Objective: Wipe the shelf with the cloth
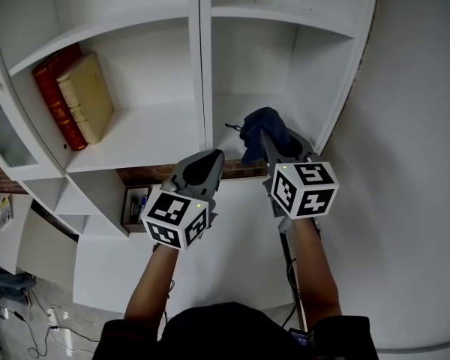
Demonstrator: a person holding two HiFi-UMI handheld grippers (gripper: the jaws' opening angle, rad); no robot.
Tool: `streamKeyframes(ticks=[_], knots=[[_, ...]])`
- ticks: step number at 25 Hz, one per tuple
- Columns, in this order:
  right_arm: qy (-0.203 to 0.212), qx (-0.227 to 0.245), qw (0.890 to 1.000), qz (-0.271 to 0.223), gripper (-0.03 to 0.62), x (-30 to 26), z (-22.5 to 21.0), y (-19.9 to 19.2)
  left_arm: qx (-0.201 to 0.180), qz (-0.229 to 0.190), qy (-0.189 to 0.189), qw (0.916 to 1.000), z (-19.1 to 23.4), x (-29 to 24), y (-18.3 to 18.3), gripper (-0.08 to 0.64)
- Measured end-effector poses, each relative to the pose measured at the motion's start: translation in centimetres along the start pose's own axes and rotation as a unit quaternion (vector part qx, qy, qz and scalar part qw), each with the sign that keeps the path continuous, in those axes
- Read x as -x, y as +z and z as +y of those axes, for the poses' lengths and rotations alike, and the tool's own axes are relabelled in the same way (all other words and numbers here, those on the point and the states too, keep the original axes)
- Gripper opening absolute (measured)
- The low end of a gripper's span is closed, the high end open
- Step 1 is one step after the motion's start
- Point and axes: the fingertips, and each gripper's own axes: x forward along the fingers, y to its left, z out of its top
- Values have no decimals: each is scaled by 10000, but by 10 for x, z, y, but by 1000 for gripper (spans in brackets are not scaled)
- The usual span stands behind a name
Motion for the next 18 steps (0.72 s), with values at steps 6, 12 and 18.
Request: streamKeyframes(ticks=[6,12,18], knots=[[196,171,9993,262,89,-28,14,-2,-81,-9,268,9996,14,8,4,17],[455,227,9980,386,89,-50,33,-3,-104,47,515,9986,32,20,1,17],[497,642,9945,660,89,-65,47,-6,-124,11,633,9979,45,27,2,17]])
